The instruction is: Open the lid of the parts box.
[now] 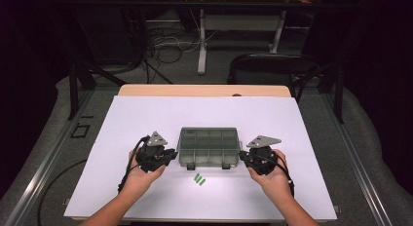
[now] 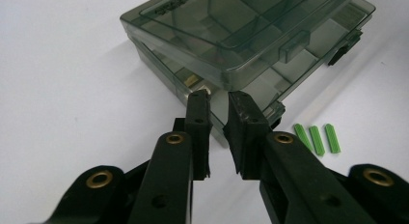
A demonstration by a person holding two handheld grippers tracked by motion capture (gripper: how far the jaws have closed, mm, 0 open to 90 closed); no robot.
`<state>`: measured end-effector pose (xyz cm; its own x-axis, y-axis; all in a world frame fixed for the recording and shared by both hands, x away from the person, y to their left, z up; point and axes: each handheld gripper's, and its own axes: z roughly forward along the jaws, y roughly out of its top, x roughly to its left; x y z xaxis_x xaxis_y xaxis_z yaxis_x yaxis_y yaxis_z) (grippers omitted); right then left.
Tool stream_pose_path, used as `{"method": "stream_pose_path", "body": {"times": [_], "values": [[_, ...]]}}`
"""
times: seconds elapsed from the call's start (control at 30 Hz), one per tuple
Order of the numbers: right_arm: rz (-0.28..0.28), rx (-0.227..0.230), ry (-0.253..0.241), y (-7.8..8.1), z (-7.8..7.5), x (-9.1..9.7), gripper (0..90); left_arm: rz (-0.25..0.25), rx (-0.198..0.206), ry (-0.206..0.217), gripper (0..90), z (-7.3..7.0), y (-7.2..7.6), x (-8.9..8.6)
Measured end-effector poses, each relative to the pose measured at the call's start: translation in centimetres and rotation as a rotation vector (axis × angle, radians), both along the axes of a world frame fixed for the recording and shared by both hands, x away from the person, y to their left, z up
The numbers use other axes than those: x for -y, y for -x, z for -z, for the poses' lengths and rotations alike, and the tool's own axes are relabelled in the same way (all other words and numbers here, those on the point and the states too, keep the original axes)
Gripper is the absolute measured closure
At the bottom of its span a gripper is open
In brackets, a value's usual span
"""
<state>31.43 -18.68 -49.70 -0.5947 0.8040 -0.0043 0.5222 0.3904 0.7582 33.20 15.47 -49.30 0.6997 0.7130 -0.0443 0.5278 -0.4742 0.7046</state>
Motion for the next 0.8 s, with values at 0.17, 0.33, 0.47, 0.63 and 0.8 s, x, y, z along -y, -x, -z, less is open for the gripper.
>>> {"method": "stream_pose_path", "body": {"times": [0.17, 0.33, 0.47, 0.63, 0.8], "values": [[0.005, 0.022, 0.006, -0.1, -0.5, 0.1, 81.6, 0.004, 0.020, -0.003, 77.1, -0.4, 0.0, 0.1], [0.005, 0.043, 0.023, -0.3, -0.9, 0.0, 78.5, 0.008, 0.031, -0.003, 76.8, -1.0, -0.2, 0.3], [-0.004, 0.059, 0.034, -0.5, -1.4, -0.2, 77.7, 0.007, 0.035, -0.002, 76.7, -1.4, -0.4, 0.5], [0.002, 0.075, 0.053, -0.9, -2.4, -0.6, 76.9, -0.006, 0.040, 0.003, 76.7, -2.3, -0.9, 0.6], [0.005, 0.080, 0.064, -1.5, -3.4, -0.7, 77.2, -0.024, 0.034, 0.022, 77.0, -3.2, -1.8, 0.6]]}}
